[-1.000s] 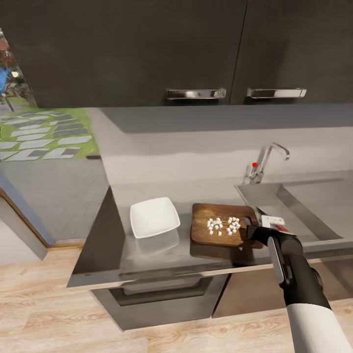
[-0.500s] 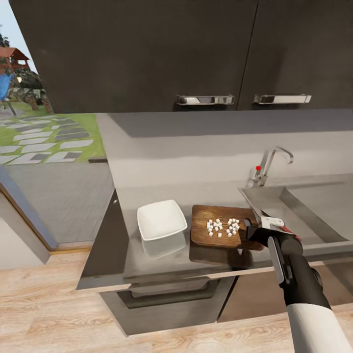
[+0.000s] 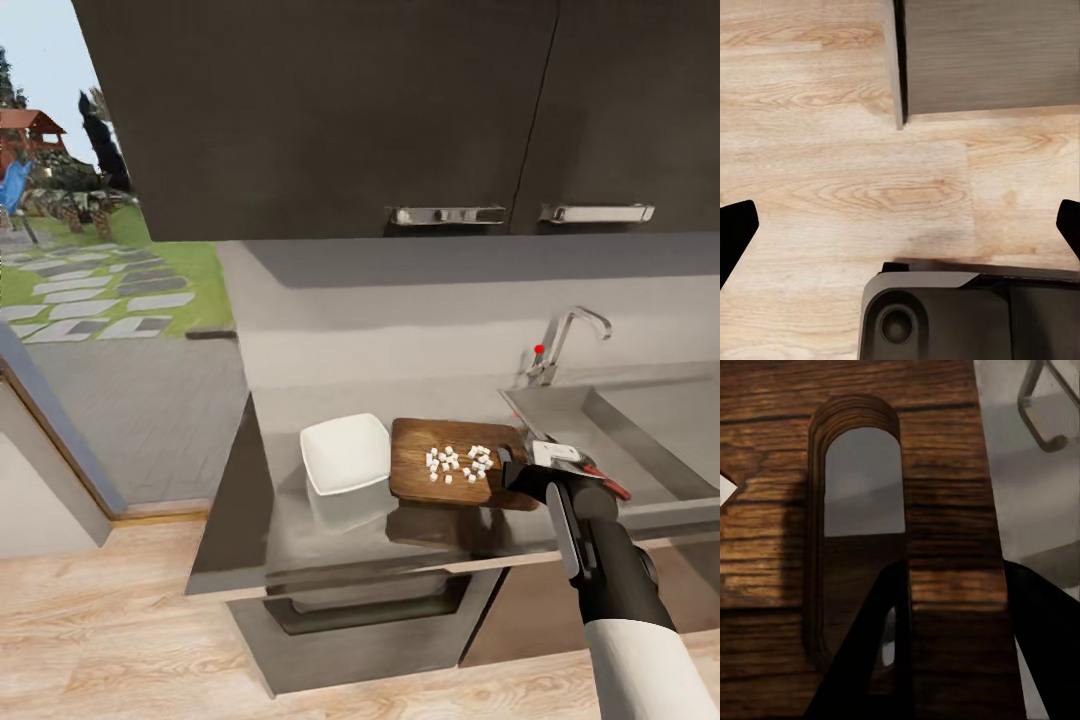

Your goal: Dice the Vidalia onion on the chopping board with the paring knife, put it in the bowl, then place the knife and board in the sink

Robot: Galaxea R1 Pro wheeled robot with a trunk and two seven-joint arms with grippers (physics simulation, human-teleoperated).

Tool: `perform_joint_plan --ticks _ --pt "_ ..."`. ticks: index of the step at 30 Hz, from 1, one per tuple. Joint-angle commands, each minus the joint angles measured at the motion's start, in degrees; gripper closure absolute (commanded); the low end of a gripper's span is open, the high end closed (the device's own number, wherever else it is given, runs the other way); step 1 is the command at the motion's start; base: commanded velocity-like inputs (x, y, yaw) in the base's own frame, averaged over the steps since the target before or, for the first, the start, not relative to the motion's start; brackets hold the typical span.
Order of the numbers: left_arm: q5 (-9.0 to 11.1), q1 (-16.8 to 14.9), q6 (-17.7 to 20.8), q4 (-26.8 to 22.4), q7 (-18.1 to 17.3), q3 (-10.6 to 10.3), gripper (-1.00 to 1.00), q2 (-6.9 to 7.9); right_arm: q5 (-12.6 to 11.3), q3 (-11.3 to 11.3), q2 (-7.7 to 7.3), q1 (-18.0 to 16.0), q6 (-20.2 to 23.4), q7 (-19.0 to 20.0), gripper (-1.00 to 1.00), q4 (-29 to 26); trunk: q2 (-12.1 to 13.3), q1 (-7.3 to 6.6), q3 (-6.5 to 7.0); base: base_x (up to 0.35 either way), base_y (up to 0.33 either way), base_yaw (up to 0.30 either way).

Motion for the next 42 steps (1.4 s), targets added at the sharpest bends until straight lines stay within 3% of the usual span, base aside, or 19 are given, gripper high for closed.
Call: perform_joint_plan --ticks 1,14,34,42 --pt "0.6 0.0 -0.1 -0.1 0.4 -0.5 -1.0 0.06 0.1 -0.1 0.02 0.0 0.3 0.3 1.0 -0.1 -0.1 0.03 0.01 0.0 0.301 0.0" --pt "0.6 0.0 -0.1 0.0 0.4 -0.5 -1.0 0.06 0.1 -0.1 0.02 0.0 0.3 0.3 1.0 0.0 -0.1 0.03 1.19 0.007 0.109 0.0" --pt "0.6 0.0 -0.1 0.0 0.4 -0.5 -1.0 0.05 0.1 -0.1 0.11 0.0 0.3 0.3 1.0 0.0 -0.1 0.03 3.02 0.147 0.263 0.0" --pt "0.6 0.0 -0.1 0.0 0.4 -0.5 -1.0 0.03 0.1 -0.1 0.11 0.0 0.3 0.3 1.0 0.0 -0.1 0.03 3.75 0.076 0.084 0.0"
